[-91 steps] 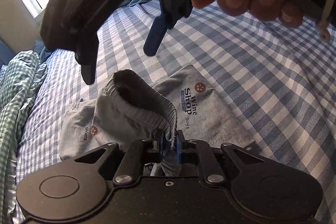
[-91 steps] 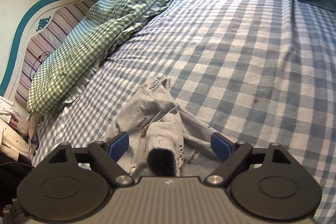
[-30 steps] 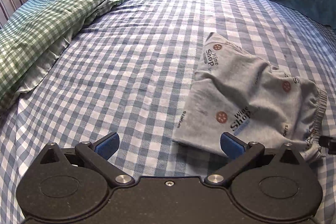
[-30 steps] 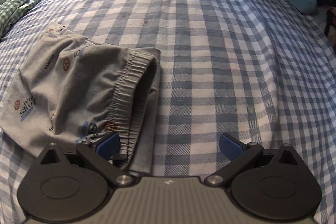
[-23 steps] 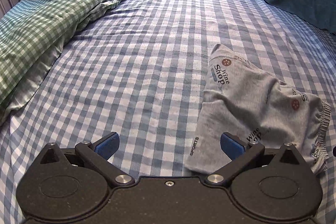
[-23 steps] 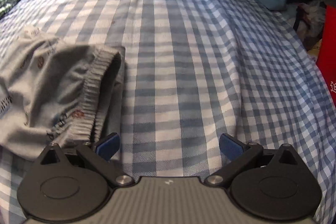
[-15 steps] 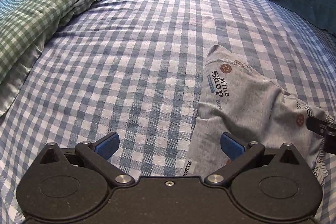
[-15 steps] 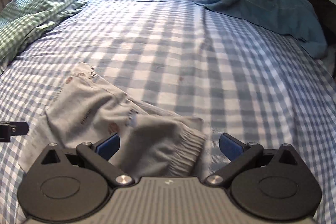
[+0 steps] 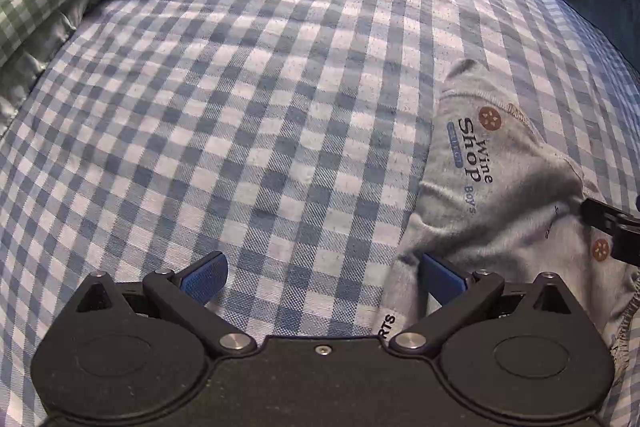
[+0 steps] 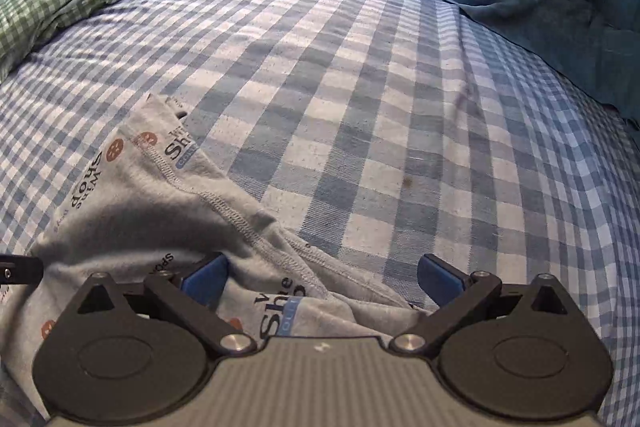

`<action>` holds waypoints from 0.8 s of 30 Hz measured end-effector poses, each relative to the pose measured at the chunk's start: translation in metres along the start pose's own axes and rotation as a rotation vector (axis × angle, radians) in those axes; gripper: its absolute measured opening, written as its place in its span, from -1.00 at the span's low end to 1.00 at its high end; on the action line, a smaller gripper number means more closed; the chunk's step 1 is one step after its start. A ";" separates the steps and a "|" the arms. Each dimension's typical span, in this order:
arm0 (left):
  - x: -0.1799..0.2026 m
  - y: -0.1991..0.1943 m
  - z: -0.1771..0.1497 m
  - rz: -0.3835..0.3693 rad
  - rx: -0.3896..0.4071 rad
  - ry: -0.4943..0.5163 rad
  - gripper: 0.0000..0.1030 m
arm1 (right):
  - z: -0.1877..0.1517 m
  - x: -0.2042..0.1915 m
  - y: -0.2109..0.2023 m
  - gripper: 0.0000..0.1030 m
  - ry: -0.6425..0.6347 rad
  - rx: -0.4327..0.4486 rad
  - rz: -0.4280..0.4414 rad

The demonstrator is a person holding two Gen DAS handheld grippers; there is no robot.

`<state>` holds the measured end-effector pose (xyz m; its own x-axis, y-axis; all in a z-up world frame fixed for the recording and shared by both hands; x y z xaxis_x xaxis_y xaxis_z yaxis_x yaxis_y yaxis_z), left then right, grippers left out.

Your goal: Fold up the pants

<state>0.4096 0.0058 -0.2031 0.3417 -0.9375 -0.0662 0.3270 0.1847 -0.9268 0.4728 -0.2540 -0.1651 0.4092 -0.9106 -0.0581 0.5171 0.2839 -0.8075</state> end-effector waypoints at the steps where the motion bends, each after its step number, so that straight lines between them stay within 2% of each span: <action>1: -0.003 -0.005 0.006 0.003 0.035 -0.008 0.98 | -0.002 0.006 -0.011 0.99 0.024 0.032 0.006; 3: 0.000 -0.013 0.019 -0.034 0.096 -0.010 0.98 | -0.011 0.018 -0.030 0.99 0.057 0.065 -0.026; 6: 0.020 -0.015 0.038 -0.073 0.133 0.032 0.98 | -0.028 0.039 -0.049 1.00 0.101 0.084 -0.116; 10: 0.067 -0.001 0.061 -0.050 0.163 0.149 0.98 | -0.051 0.067 -0.044 1.00 0.182 0.023 -0.187; 14: 0.096 0.030 0.072 0.059 0.112 0.244 0.99 | -0.064 0.079 -0.027 0.99 0.201 -0.038 -0.184; 16: 0.096 0.033 0.074 0.059 0.096 0.244 0.99 | -0.065 0.079 -0.027 0.99 0.197 -0.034 -0.188; 19: 0.087 0.018 0.071 0.044 0.133 0.219 0.97 | -0.066 0.075 -0.041 0.99 0.213 -0.004 -0.200; 22: 0.073 0.000 0.062 0.006 0.153 0.186 0.98 | -0.071 0.061 -0.057 0.99 0.244 0.034 -0.134; 24: 0.065 -0.013 0.048 -0.016 0.154 0.168 0.98 | -0.078 0.048 -0.063 0.99 0.229 0.022 -0.114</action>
<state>0.4698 -0.0435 -0.1778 0.1880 -0.9742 -0.1249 0.4664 0.2005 -0.8616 0.4013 -0.3386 -0.1628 0.1675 -0.9807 -0.1012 0.5672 0.1798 -0.8037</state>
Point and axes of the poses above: each gripper's, at about its wrist camera, not at the fingertips, and y roughly the way its jaws point, x to its right, z to its top, the point moved 3 cm from there along y, roughly the way its jaws point, and after that the axes turned 12 degrees about z, right-handed, at the moved point
